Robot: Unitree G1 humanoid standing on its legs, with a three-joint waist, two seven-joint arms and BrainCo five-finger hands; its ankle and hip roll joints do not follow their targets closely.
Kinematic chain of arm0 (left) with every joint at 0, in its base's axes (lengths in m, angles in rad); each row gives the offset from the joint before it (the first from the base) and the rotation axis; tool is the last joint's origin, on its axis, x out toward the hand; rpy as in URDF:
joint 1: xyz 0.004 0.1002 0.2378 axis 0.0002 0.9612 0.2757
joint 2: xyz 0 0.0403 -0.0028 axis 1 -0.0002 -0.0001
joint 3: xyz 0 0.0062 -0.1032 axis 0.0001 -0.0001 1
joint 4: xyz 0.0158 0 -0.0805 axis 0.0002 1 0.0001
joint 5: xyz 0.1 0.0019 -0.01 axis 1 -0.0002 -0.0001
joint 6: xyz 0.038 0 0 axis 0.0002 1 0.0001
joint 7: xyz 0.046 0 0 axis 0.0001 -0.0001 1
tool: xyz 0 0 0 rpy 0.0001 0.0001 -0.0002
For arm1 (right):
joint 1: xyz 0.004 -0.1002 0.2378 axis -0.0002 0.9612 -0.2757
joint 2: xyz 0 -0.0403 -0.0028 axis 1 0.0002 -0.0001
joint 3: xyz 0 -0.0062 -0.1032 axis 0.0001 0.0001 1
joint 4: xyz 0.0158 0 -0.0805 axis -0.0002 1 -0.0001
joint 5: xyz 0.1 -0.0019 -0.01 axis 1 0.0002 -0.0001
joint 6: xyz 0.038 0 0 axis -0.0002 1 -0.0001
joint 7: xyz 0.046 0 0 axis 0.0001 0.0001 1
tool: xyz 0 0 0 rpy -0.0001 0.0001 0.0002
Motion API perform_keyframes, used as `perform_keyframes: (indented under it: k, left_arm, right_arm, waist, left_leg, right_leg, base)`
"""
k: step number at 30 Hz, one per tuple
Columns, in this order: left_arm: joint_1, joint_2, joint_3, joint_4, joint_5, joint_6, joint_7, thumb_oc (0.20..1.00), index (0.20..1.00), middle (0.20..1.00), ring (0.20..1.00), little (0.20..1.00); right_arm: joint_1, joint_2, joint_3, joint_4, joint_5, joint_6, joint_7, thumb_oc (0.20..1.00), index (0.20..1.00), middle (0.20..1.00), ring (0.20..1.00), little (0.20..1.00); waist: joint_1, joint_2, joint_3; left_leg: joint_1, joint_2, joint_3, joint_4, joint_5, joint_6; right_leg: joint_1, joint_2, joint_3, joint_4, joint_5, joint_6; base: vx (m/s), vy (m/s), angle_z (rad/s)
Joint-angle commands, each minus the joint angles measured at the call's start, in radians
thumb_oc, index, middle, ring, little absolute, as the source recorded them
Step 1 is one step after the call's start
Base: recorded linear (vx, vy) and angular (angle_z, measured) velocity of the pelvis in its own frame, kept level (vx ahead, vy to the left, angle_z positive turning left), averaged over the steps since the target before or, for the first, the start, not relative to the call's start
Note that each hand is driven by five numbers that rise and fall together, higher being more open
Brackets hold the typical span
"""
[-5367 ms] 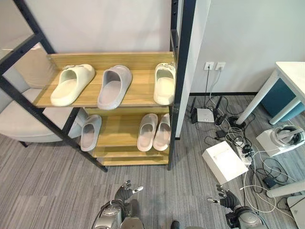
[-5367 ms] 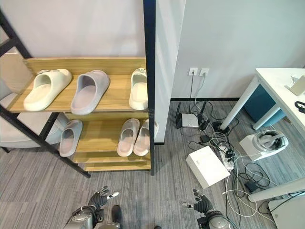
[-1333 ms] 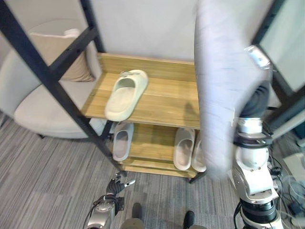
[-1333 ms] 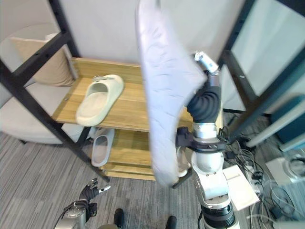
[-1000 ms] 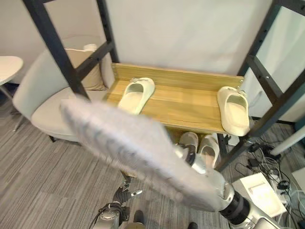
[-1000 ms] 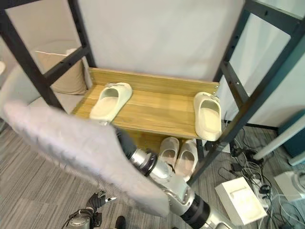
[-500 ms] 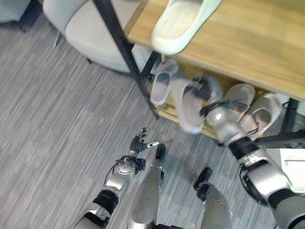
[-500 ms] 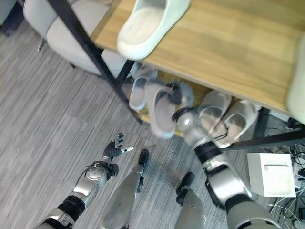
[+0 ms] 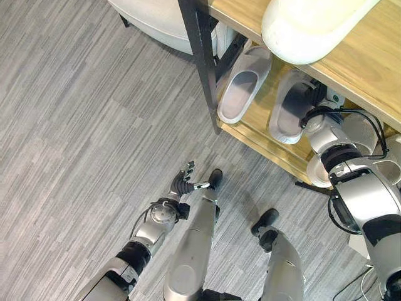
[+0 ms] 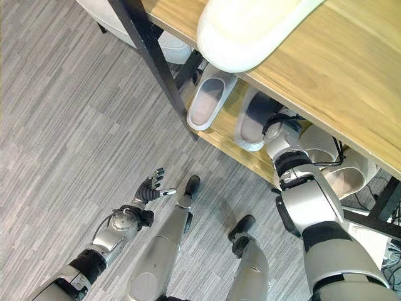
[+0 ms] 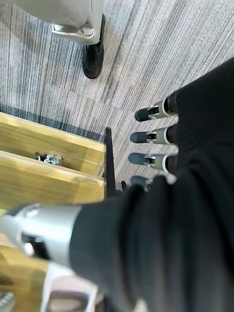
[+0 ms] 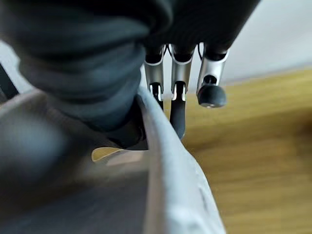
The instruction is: Arrange the slippers neatly on the shoe rack.
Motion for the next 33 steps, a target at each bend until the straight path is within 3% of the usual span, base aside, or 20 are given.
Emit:
perform_keyframes:
  k: [1,3,4,5,11,12,16,20,26,28,33]
  left_arm:
    - [-0.013,-0.005,0.0,-0.067,-0.041,-0.042,0.024,1.0,1.0,1.0,1.0,1.0]
    - [-0.017,-0.01,-0.001,-0.063,-0.045,-0.043,0.027,1.0,1.0,1.0,1.0,1.0]
    - [-0.022,-0.014,0.0,-0.057,-0.047,-0.043,0.031,1.0,1.0,1.0,1.0,1.0]
    - [-0.034,-0.019,-0.005,-0.048,-0.049,-0.039,0.033,1.0,1.0,1.0,1.0,1.0]
    - [-0.064,-0.041,-0.008,-0.022,-0.053,-0.032,0.041,1.0,1.0,1.0,1.0,1.0]
    - [-0.06,-0.042,-0.003,-0.005,-0.044,-0.028,0.049,1.0,1.0,1.0,1.0,1.0]
    - [-0.034,-0.043,0.027,0.039,-0.025,-0.009,0.075,1.0,1.0,1.0,1.0,1.0]
    - [-0.012,-0.043,0.046,0.038,-0.014,-0.004,0.085,1.0,1.0,1.0,1.0,1.0]
    - [-0.037,-0.04,0.011,0.037,-0.016,-0.005,0.075,1.0,1.0,1.0,1.0,1.0]
    - [-0.038,-0.041,0.009,0.043,-0.013,-0.005,0.073,1.0,1.0,1.0,1.0,1.0]
    - [-0.055,-0.037,0.003,0.058,-0.01,0.0,0.071,1.0,1.0,1.0,1.0,1.0]
  right_arm:
    - [-0.071,-0.09,0.058,-0.02,0.025,-0.015,-0.037,0.2,0.2,0.2,0.2,0.2]
    - [-0.082,-0.092,0.066,0.0,0.029,-0.014,-0.032,0.2,0.2,0.2,0.2,0.2]
    - [-0.088,-0.087,0.068,0.018,0.037,-0.012,-0.024,0.884,0.884,0.884,0.884,0.884]
    - [-0.111,-0.072,0.072,0.062,0.062,-0.011,-0.003,1.0,1.0,1.0,1.0,1.0]
    - [-0.108,0.004,0.092,0.074,0.127,-0.03,0.061,1.0,1.0,1.0,1.0,1.0]
    - [-0.072,0.034,0.05,0.044,0.174,-0.041,0.026,1.0,1.0,1.0,1.0,1.0]
    - [0.073,0.102,-0.062,-0.099,0.257,-0.042,-0.075,1.0,1.0,1.0,1.0,1.0]
    - [0.188,0.154,-0.123,-0.191,0.355,-0.079,-0.048,1.0,1.0,1.0,1.0,1.0]
    - [0.133,0.234,-0.122,0.002,0.509,-0.125,0.065,1.0,1.0,1.0,1.0,1.0]
    - [0.128,0.238,-0.114,0.012,0.505,-0.125,0.073,1.0,1.0,1.0,1.0,1.0]
    - [0.085,0.293,-0.144,0.002,0.672,-0.162,0.104,1.0,1.0,1.0,1.0,1.0]
  waist:
    - [0.022,0.025,-0.001]
    - [0.02,0.028,0.004]
    - [0.019,0.028,0.006]
    - [0.019,0.027,0.009]
    - [-0.01,0.005,0.008]
    - [-0.026,0.002,0.007]
    - [-0.067,-0.022,-0.008]
    - [-0.089,-0.029,-0.015]
    - [-0.059,-0.012,0.0]
    - [-0.053,-0.01,0.002]
    - [-0.025,-0.006,0.01]
  left_leg:
    - [-0.003,0.008,0.0,0.08,-0.123,-0.002]
    - [-0.005,0.005,0.0,0.078,-0.122,-0.001]
    - [-0.005,0.004,0.002,0.077,-0.122,0.0]
    - [-0.005,0.004,0.005,0.078,-0.122,0.0]
    - [0.032,0.009,0.023,0.083,-0.139,0.001]
    - [0.046,0.015,0.035,0.056,-0.104,0.006]
    - [0.113,0.032,0.06,-0.009,-0.093,0.003]
    - [0.136,0.034,0.078,-0.014,-0.095,0.005]
    - [0.133,0.032,0.075,-0.026,-0.088,0.006]
    - [0.132,0.031,0.074,-0.027,-0.086,0.007]
    - [0.127,0.025,0.066,-0.031,-0.084,0.007]
  right_leg:
    - [0.06,0.015,0.059,0.013,-0.009,0.027]
    - [0.056,0.014,0.062,0.014,-0.008,0.026]
    - [0.053,0.015,0.063,0.015,-0.008,0.026]
    - [0.052,0.015,0.065,0.016,-0.008,0.025]
    - [0.076,0.015,0.088,0.009,-0.008,0.019]
    - [0.091,0.015,0.084,-0.034,0.035,0.014]
    - [0.144,0.019,0.101,-0.114,0.079,0.026]
    - [0.169,0.018,0.114,-0.145,0.095,0.03]
    - [0.181,0.019,0.097,-0.173,0.104,0.035]
    - [0.183,0.019,0.093,-0.177,0.106,0.036]
    - [0.192,0.017,0.08,-0.18,0.108,0.038]
  base:
    - [0.0,0.0,0.0]
    - [0.0,0.0,0.0]
    - [0.0,0.0,0.0]
    - [0.0,0.0,0.0]
    - [-0.01,0.028,-0.07]
    - [-0.08,0.09,-0.15]
    - [0.0,0.079,-0.31]
    - [0.0,0.038,-0.3]
    - [-0.01,-0.019,-0.03]
    - [0.01,-0.026,0.08]
    - [0.02,-0.014,0.08]
